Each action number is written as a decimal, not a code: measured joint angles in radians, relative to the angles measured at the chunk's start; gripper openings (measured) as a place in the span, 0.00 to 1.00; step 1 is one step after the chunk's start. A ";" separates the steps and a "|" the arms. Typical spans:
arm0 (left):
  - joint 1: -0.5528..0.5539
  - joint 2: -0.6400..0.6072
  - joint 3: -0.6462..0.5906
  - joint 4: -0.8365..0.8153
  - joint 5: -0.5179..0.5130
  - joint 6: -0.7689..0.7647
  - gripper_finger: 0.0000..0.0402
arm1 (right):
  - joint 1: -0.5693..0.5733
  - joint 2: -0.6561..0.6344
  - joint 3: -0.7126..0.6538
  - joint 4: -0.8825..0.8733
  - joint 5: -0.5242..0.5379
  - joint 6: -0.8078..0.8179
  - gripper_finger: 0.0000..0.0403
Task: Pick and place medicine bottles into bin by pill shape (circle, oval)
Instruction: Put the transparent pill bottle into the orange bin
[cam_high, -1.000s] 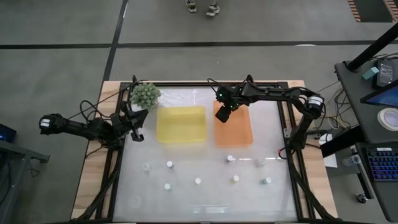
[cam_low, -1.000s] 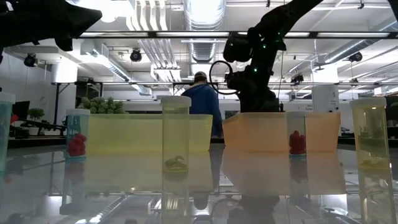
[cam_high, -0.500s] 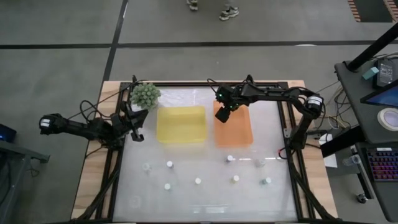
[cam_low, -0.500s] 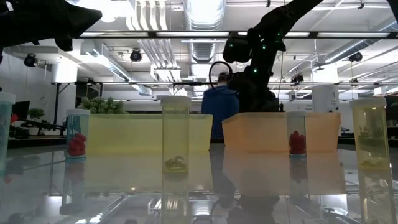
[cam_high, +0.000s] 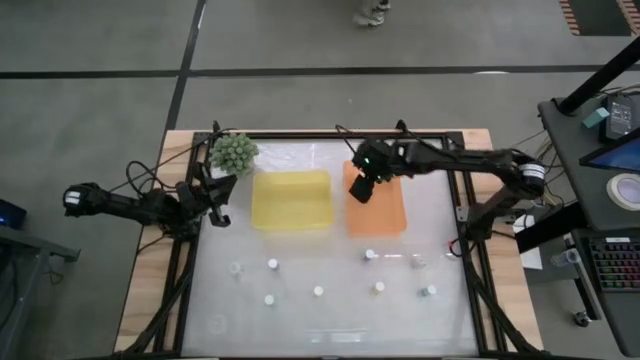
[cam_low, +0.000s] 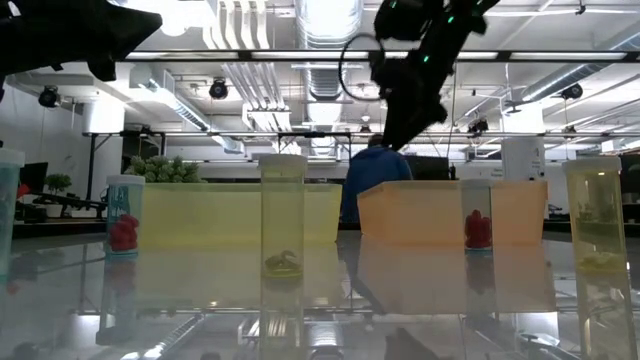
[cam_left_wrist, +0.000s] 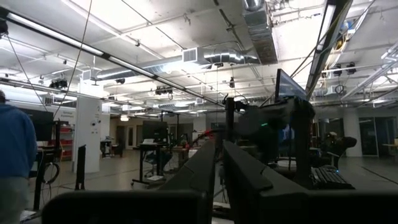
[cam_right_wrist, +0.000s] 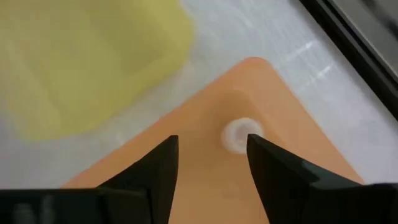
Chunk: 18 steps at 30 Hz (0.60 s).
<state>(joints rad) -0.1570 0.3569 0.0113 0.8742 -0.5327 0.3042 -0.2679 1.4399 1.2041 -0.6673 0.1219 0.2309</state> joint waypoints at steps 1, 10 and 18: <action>0.000 0.000 0.000 0.000 0.000 0.000 0.04 | 0.034 -0.024 -0.018 0.010 0.022 0.010 0.43; 0.000 0.000 0.000 0.009 0.000 -0.010 0.04 | 0.340 -0.252 -0.313 0.396 0.080 -0.017 0.33; 0.000 0.002 0.000 0.008 0.000 -0.014 0.04 | 0.473 -0.433 -0.477 0.587 0.091 -0.179 0.23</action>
<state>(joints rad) -0.1574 0.3592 0.0113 0.8824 -0.5323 0.2906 0.2054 1.0065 0.7274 -0.0803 0.2126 0.0523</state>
